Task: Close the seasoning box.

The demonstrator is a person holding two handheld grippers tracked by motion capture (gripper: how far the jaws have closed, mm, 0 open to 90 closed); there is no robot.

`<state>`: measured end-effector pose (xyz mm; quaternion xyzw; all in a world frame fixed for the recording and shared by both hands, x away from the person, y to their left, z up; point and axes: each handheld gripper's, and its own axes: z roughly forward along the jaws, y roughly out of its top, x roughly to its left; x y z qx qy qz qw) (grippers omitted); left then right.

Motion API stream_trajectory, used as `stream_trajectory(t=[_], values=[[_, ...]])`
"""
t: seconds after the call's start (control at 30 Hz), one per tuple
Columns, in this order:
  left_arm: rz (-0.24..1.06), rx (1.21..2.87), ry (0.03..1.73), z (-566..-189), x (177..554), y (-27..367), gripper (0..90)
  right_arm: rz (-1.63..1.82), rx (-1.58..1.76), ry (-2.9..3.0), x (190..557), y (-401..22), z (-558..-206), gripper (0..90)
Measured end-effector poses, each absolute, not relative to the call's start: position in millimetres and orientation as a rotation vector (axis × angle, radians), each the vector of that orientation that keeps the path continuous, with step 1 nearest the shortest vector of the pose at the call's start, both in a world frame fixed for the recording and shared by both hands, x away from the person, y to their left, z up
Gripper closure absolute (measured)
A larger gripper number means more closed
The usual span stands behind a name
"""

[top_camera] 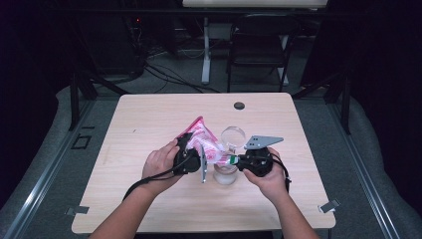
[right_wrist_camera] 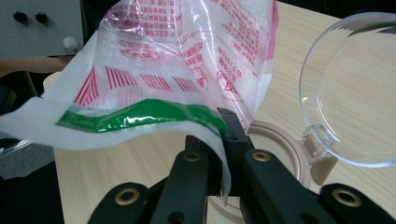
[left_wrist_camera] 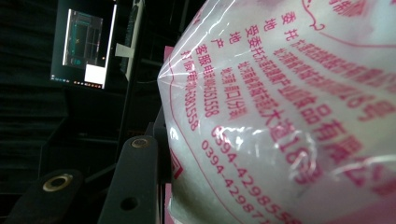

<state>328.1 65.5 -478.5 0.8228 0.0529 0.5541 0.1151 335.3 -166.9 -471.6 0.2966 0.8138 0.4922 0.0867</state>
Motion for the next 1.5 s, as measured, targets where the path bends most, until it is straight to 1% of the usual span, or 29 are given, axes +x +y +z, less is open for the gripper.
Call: stream_trajectory(t=[0.27,0.43,0.53,1.5], values=[[1.631,2.419,0.147,-479.1,328.0,65.3,62.5,1.448,0.885,2.429,335.8,-165.5,-473.6,89.9],[1.659,2.426,0.122,-481.6,328.0,64.4,62.6,1.44,0.891,2.437,337.5,-165.7,-476.5,89.9],[1.648,2.431,0.13,-483.8,328.7,65.1,62.6,1.433,0.899,2.437,337.8,-164.4,-478.7,89.9],[1.681,2.423,0.113,-482.2,326.7,66.7,62.8,1.401,0.92,2.451,340.6,-158.1,-489.4,90.0]])
